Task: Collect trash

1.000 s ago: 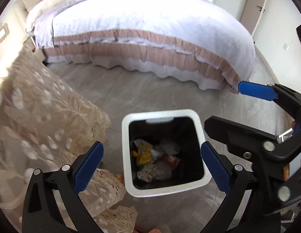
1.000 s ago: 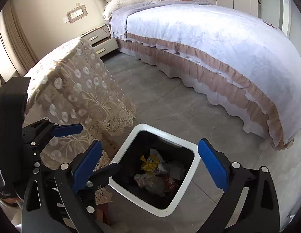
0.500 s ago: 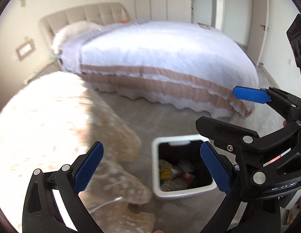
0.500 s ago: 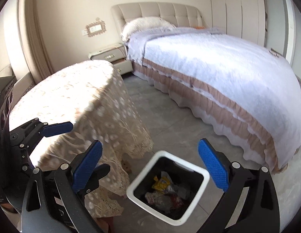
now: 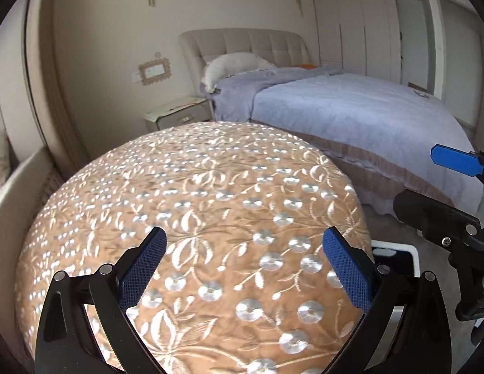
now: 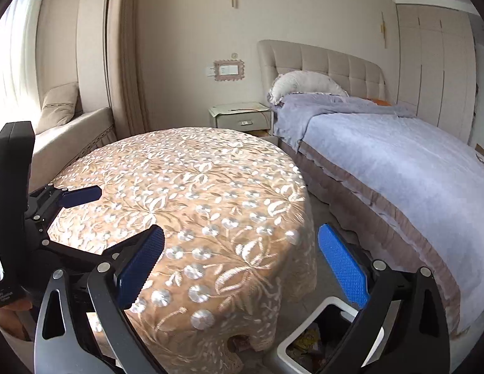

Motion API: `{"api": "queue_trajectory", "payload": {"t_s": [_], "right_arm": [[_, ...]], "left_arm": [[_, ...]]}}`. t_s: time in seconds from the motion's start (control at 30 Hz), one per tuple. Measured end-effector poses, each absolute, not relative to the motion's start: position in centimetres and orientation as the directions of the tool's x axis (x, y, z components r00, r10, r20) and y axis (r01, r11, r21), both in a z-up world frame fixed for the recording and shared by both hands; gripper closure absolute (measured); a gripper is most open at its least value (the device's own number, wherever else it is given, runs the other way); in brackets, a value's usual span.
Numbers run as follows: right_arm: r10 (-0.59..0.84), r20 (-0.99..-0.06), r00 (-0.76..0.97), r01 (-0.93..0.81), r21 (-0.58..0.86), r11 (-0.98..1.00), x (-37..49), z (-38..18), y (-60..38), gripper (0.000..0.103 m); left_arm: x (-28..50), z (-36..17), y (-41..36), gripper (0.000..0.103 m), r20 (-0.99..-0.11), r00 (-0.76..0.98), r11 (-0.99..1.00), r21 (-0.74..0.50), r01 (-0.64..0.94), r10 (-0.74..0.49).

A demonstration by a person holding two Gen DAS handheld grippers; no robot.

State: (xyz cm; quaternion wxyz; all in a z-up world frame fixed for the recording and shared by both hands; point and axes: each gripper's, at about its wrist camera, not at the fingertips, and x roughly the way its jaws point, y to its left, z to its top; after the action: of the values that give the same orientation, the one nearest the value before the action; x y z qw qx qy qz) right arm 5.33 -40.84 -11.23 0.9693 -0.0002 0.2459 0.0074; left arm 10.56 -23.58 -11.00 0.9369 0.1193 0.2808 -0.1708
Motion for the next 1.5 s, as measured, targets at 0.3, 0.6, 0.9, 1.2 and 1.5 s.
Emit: {"api": "queue_trajectory", "payload": {"t_s": [0.3,0.6,0.9,1.2,1.5], "right_arm": [[0.093,-0.389,0.916,-0.107,-0.014,0.994,5.8,-8.9,-32.8,0.005],[0.22,-0.355,0.909,-0.248,-0.034,0.968,5.2,-7.4,-26.7,0.005],[0.213,-0.334,0.918,-0.271,-0.137,0.953,4.4,-6.9,-22.6,0.005],[0.244,-0.326,0.914,-0.309,-0.167,0.936,4.1,-6.8,-20.5,0.005],[0.226,-0.294,0.929,-0.288,-0.189,0.939,4.0,-6.3,-19.9,0.005]], "left_arm": [[8.8,-9.5,-15.5,0.004,-0.496,0.85,0.949,0.141,0.281,-0.178],[7.2,-9.0,-10.9,0.004,-0.452,0.883,0.979,0.089,0.183,-0.124],[6.3,-8.8,-7.0,0.004,-0.437,0.896,0.993,0.042,0.111,-0.082],[5.5,-8.5,-4.6,0.004,-0.426,0.902,0.997,0.0,0.081,-0.073],[5.8,-8.8,-3.1,0.004,-0.444,0.894,0.998,-0.04,0.055,-0.067]]}}
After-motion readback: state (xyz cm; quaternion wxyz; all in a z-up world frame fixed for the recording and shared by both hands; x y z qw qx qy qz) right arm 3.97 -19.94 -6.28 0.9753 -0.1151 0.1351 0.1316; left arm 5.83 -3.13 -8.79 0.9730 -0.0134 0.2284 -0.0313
